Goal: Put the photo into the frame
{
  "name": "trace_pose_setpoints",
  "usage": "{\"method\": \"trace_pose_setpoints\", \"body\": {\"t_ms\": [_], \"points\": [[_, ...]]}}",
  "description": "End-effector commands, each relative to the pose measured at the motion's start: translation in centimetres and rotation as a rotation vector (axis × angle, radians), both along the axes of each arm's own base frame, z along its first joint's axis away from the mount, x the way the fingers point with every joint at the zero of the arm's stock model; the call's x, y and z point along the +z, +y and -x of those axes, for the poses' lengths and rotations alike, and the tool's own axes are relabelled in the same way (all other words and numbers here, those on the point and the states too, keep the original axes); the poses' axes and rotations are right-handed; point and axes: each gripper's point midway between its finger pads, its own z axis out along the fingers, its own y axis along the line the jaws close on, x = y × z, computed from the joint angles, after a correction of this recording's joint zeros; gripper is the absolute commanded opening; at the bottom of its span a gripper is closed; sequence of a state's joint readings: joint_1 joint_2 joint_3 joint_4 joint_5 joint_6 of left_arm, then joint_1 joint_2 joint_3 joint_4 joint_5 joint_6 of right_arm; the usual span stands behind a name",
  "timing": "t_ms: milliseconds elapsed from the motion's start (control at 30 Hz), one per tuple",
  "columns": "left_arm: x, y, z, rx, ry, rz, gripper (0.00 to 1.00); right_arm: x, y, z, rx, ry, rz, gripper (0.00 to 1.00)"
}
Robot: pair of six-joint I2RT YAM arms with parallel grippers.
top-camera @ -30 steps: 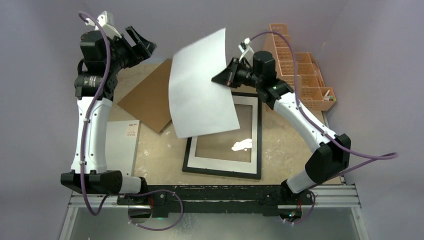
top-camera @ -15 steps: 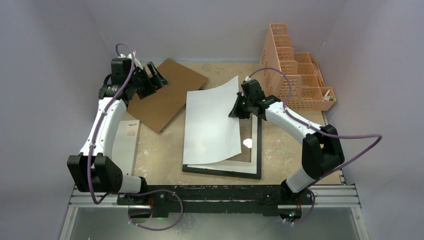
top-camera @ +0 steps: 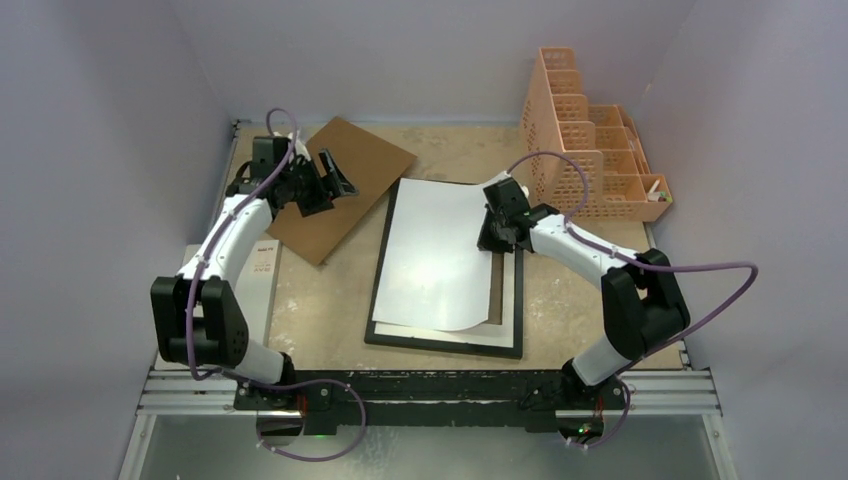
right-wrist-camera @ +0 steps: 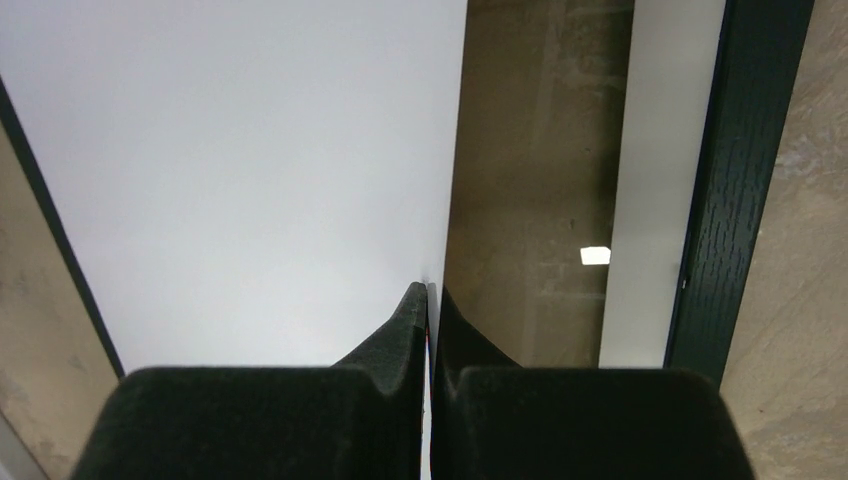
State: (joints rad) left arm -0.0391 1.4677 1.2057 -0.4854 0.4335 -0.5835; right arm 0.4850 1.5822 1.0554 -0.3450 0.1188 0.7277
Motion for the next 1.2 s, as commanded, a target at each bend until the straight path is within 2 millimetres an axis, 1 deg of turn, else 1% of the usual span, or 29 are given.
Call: {"method": "trace_pose_setpoints", "body": {"t_ms": [0, 167, 267, 333, 433, 567, 833, 933, 1033, 1067, 1167], "points": [[-1.6, -2.6, -0.2, -0.079, 0.006, 0.017, 0.74, 0.0, -1.4, 1.1, 0.033, -0.013, 0.049, 0.00], [-4.3, -4.7, 0.0, -0.132, 0.063, 0.013, 0.73, 0.0, -1.6, 0.8, 0.089, -0.021, 0.084, 0.00], [-5.9, -5.4, 0.0, -0.150, 0.100, 0.003, 0.73, -0.3, -2.1, 0.7, 0.098, -0.015, 0.116, 0.00], [-6.6, -5.8, 0.0, -0.159, 0.113, -0.001, 0.72, -0.2, -2.2, 0.5, 0.099, -0.019, 0.123, 0.00], [-7.4, -6.1, -0.1, -0.161, 0.126, -0.009, 0.72, -0.4, -2.0, 0.2, 0.101, -0.010, 0.117, 0.00], [-8.5, -6.1, -0.2, -0.153, 0.140, -0.017, 0.71, -0.8, -1.5, 0.4, 0.111, 0.009, 0.094, 0.00], [-10.5, -6.6, 0.3, -0.170, 0.186, -0.016, 0.70, -1.1, 0.3, 0.2, 0.156, 0.013, 0.019, 0.00], [-11.0, -6.8, 0.5, -0.175, 0.202, -0.018, 0.70, -1.2, 0.6, 0.2, 0.152, 0.018, 0.000, 0.00], [-11.4, -6.9, 0.6, -0.178, 0.211, -0.020, 0.69, -1.3, 0.6, 0.3, 0.140, 0.022, -0.001, 0.00], [-11.4, -6.9, 0.6, -0.177, 0.212, -0.020, 0.69, -1.2, 0.3, 0.3, 0.129, 0.022, 0.006, 0.02], [-11.6, -6.9, 0.7, -0.178, 0.216, -0.022, 0.69, -1.0, -0.3, 0.4, 0.109, 0.013, 0.026, 0.12]]}}
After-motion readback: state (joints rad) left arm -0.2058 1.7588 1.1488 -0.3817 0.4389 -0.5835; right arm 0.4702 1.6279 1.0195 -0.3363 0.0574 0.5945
